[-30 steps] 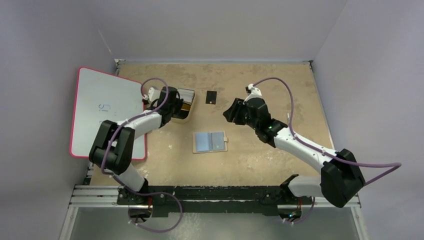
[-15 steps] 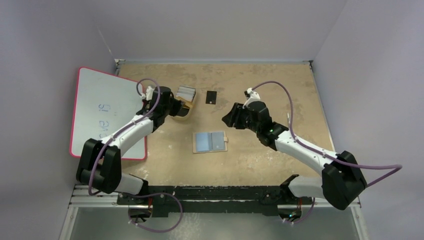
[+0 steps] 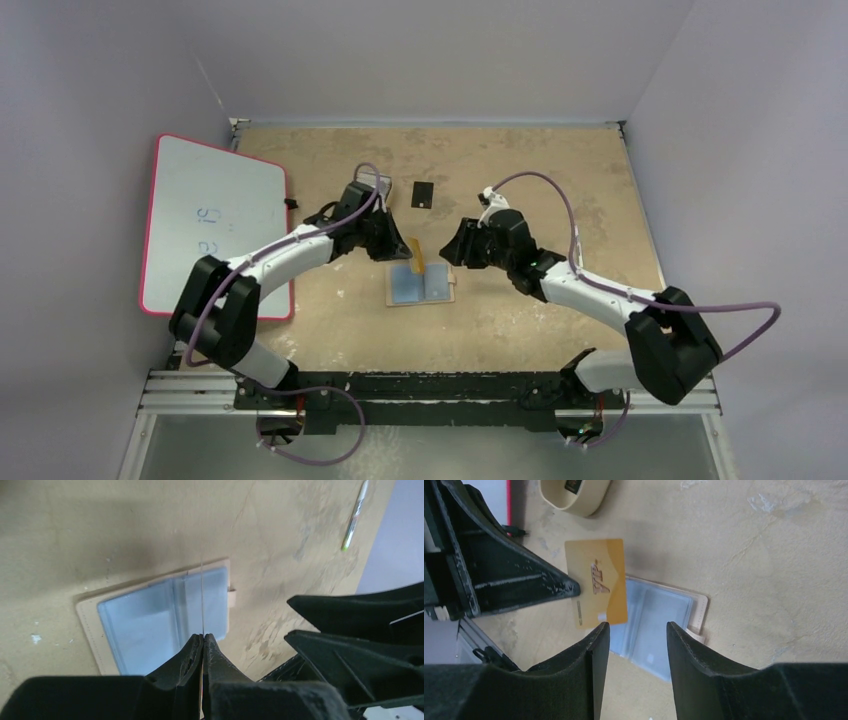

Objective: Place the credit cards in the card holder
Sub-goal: Insert the credit card into the card holder.

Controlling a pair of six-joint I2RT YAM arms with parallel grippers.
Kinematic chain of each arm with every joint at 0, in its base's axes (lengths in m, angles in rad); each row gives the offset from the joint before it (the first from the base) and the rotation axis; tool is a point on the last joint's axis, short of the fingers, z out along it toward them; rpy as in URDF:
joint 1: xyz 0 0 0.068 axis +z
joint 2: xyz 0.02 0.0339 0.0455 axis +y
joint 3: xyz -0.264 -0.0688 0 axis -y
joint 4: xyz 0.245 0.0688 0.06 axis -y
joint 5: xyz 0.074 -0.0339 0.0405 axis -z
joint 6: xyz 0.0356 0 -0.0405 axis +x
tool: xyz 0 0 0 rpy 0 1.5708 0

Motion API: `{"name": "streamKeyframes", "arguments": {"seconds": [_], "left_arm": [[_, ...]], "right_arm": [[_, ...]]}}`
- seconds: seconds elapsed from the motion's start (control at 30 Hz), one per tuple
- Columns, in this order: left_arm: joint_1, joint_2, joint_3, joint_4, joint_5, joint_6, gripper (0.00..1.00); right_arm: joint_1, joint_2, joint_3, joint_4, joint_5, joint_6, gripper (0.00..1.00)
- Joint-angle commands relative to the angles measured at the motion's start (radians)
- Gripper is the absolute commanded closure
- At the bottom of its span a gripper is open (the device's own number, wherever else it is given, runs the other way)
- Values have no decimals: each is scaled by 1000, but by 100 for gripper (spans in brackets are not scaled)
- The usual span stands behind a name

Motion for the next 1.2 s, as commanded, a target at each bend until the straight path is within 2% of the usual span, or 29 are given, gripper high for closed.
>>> {"name": "streamKeyframes", "arguments": {"seconds": [0.0, 0.2, 0.37, 0.5, 0.7, 1.17], "left_arm": [[-31, 67, 1, 27, 133, 102, 100], [-40, 115, -10, -1, 118, 160, 100], [-40, 164, -17, -30, 179, 231, 100], [-40, 172, -31, -25, 191, 230, 100], [-39, 151, -14, -122, 118, 275, 100], [-28, 144, -13, -136, 80, 222, 100]], "right_arm": [[-3, 47, -24, 46, -27, 8, 53], [-1, 163, 7, 52, -24, -5, 60], [-1, 222, 21, 36, -14, -16, 66], [-2, 255, 16, 30, -7, -28, 70], [-1, 279, 18, 23, -2, -43, 78], [-2, 275, 9, 32, -7, -42, 81]]}}
